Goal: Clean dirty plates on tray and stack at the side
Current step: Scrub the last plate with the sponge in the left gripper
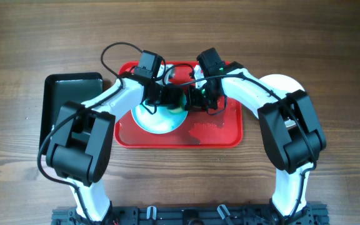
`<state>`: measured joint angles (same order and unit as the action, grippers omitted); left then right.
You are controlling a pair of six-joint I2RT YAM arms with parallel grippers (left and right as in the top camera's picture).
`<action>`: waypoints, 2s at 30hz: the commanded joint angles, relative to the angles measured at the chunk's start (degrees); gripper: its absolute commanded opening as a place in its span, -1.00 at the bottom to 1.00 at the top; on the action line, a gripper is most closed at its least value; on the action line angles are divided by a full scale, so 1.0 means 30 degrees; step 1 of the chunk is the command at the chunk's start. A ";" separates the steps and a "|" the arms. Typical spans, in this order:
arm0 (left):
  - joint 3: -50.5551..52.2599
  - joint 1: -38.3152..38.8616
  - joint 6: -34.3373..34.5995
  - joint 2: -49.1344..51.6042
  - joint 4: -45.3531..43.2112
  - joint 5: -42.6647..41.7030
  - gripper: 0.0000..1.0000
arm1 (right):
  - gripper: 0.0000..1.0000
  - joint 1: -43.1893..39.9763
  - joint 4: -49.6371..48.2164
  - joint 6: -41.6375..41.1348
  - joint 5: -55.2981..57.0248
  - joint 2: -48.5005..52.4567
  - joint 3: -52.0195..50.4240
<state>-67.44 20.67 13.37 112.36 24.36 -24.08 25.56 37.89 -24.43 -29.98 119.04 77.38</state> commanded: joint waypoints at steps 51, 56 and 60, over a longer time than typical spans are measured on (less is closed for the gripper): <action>0.0029 0.0036 -0.7606 0.0299 0.9653 -0.1836 -0.92 | -0.91 0.0080 -0.0204 -0.0044 -0.0036 0.0255 -0.0087; 0.0029 0.0036 -0.9559 0.0299 0.9661 -0.2229 -0.92 | -0.91 0.0080 -0.0211 -0.0007 -0.0036 0.0255 -0.0087; 0.0029 0.0036 -1.0302 0.0299 0.8699 -0.3184 -0.92 | -0.91 0.0080 -0.0211 0.0000 -0.0036 0.0255 -0.0087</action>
<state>-68.16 20.21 -14.57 111.98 52.71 -29.67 25.41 37.80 -24.10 -30.87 119.04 77.38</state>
